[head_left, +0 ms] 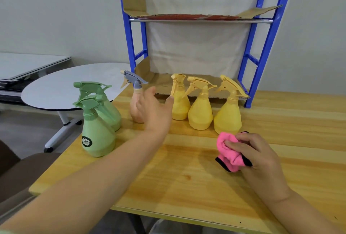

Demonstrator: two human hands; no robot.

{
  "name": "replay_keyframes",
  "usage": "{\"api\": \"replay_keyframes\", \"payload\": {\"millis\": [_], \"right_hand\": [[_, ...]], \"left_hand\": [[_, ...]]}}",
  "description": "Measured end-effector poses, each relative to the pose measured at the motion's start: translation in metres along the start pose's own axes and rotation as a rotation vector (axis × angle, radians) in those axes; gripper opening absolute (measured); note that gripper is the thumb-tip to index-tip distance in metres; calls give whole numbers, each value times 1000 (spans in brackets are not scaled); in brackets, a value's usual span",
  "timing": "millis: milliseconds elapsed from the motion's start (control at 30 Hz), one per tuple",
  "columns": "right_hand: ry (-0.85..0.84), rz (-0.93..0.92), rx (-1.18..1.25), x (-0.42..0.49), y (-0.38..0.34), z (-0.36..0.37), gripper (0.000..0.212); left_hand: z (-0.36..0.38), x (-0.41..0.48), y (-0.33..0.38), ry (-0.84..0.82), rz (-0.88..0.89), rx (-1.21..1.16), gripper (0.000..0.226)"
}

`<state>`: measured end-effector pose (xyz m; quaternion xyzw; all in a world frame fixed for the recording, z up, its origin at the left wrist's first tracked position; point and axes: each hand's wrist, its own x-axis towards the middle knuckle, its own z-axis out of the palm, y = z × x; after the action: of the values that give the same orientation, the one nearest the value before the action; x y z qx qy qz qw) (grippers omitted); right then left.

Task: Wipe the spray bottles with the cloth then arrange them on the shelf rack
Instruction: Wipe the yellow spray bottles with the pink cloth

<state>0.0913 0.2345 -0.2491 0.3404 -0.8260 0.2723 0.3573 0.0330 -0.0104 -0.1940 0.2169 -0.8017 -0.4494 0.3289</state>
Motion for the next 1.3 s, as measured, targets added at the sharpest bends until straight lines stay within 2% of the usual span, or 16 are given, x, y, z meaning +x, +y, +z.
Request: {"api": "replay_keyframes", "payload": {"millis": [100,200,300,367,467,533,733,933,1033,1167,1233,1300], "right_hand": [[-10,13,-20,1,-2,-1,55],[-20,23,-29,-1,-4,-3,54],[-24,23,-33,-4,-5,-7,52],[-23,31,-45,-5,-5,-10,52],[-13,34,-48,-8,-5,-13,52],[-9,39,-37,-11,-6,-14,53],[-13,70,-37,-15,-15,-14,53],[10,123,8,-18,-23,-18,53],[50,146,61,-20,-28,-20,45],[65,158,53,-26,-32,-25,51],[74,145,13,-27,-35,-27,45],[93,132,-3,-24,-38,-28,32]], "left_hand": [[5,11,15,-157,92,-81,52],[11,24,21,-191,62,8,48],[11,26,21,-220,66,58,20],[7,24,22,-199,69,59,20],[-7,16,18,-83,53,109,19],[-16,12,11,-28,72,47,20],[-53,-21,4,-76,141,-213,13],[-61,-57,9,-285,212,-340,5],[-54,-74,14,-363,275,-341,8],[-44,-90,16,-450,363,-321,17],[-41,-94,18,-505,363,-304,24],[-40,-95,21,-554,327,-302,20]]}}
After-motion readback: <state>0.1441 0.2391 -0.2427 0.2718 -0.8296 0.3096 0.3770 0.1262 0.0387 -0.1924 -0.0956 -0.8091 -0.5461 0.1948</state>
